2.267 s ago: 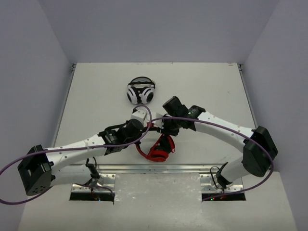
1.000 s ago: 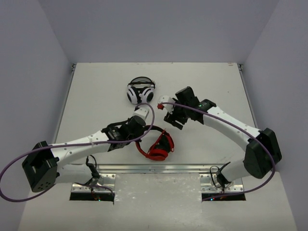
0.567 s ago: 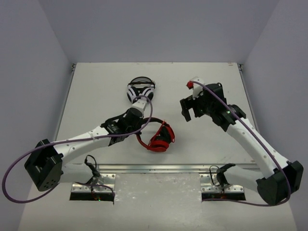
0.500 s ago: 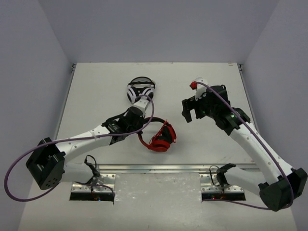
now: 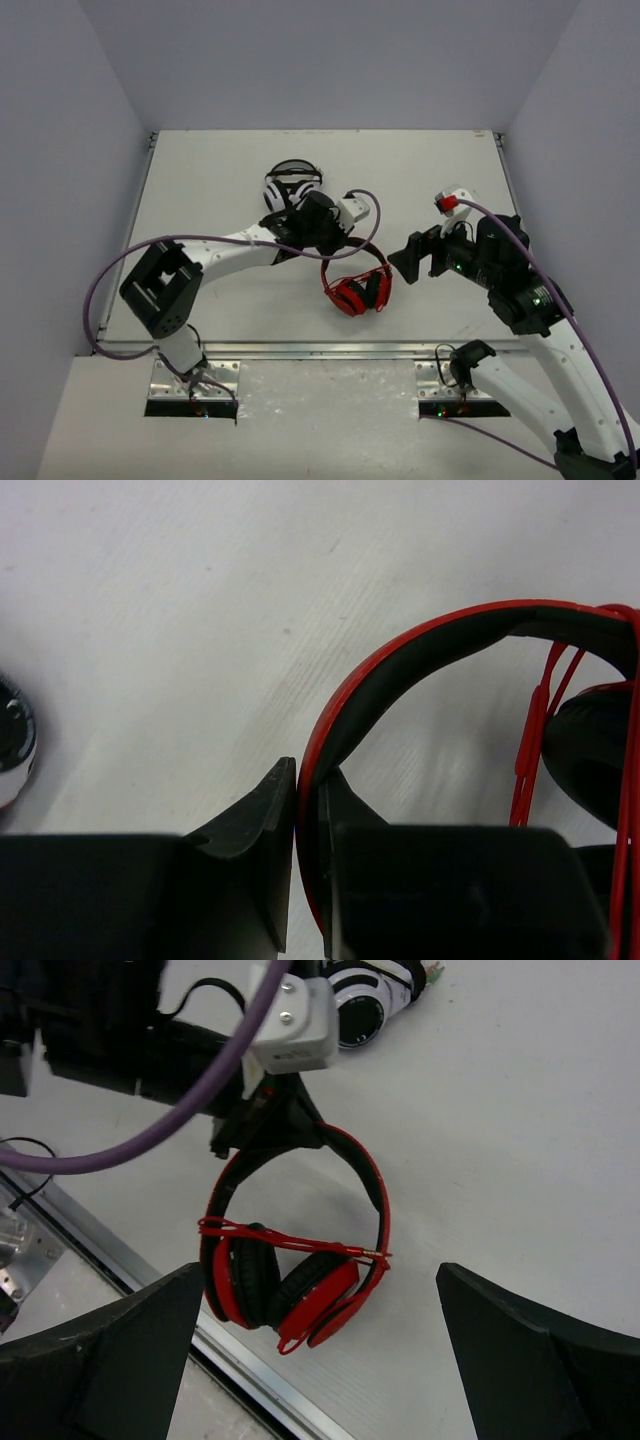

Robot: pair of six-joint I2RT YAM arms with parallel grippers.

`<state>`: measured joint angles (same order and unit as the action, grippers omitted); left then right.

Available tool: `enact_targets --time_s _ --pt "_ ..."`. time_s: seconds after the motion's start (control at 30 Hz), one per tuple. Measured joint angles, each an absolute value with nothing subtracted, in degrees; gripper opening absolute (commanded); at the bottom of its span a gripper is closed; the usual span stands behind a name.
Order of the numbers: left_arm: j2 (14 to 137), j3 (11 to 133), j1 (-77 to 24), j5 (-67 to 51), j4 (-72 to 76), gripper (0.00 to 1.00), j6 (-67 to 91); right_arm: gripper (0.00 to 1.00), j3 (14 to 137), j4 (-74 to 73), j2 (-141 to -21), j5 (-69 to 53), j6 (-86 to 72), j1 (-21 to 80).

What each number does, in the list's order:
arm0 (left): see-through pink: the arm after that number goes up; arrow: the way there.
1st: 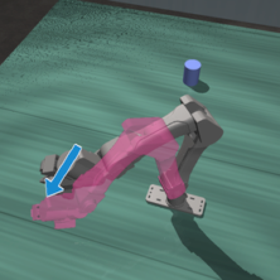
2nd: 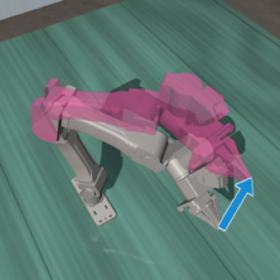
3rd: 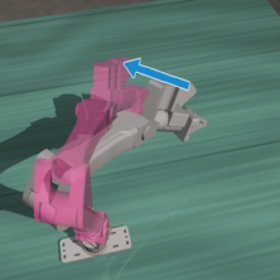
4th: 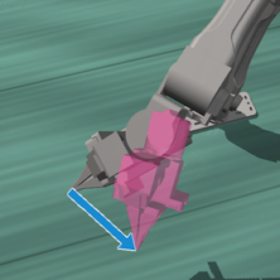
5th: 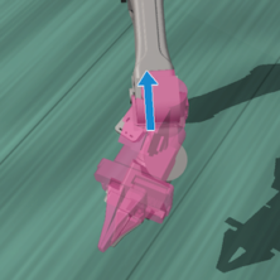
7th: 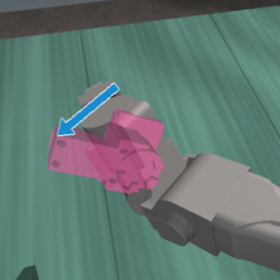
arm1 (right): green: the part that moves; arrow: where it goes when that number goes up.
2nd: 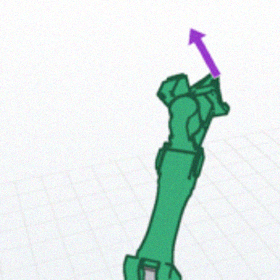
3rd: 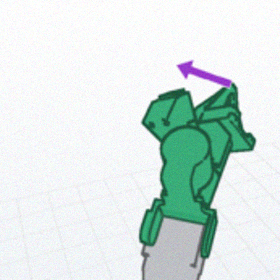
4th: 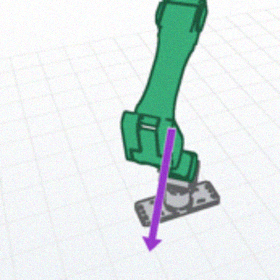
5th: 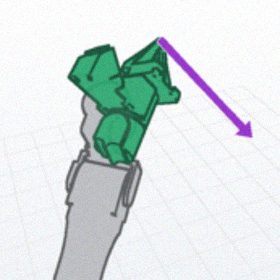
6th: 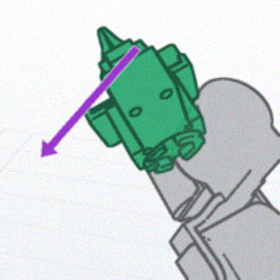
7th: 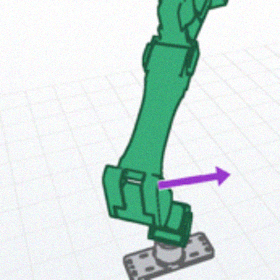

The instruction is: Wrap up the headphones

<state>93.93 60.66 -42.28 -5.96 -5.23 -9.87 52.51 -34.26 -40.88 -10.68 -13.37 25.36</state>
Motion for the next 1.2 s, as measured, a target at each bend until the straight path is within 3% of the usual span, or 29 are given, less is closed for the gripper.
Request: enact_targets --time_s 0.33,0.7,0.8,0.83,1.17,1.2 --pt "113.1 79.1 -42.3 -21.5 -10.7 0.00 -18.8 0.99 51.2 -36.9 -35.8 -14.2 -13.7 25.4" --pt "122.6 85.6 -42.3 -26.9 -14.6 0.01 -20.8 0.99 46.1 -37.8 -34.9 -15.3 -13.6 25.4" --pt "123.2 85.8 -42.3 -27.2 -14.5 0.15 -20.7 0.99 46.0 -37.8 -34.8 -15.3 -13.6 25.4" --pt "123.2 85.8 -42.3 -27.3 -14.5 0.26 -20.5 0.99 45.9 -37.8 -34.8 -15.3 -13.5 25.4" --pt "123.2 85.9 -42.3 -21.9 -12.3 0.54 -16.0 0.99 45.6 -37.8 -33.1 -15.7 -13.5 25.4" --pt "123.0 85.9 -42.3 -20.6 -12.2 1.00 -15.4 0.99 45.6 -37.8 -32.7 -15.7 -13.5 25.4"
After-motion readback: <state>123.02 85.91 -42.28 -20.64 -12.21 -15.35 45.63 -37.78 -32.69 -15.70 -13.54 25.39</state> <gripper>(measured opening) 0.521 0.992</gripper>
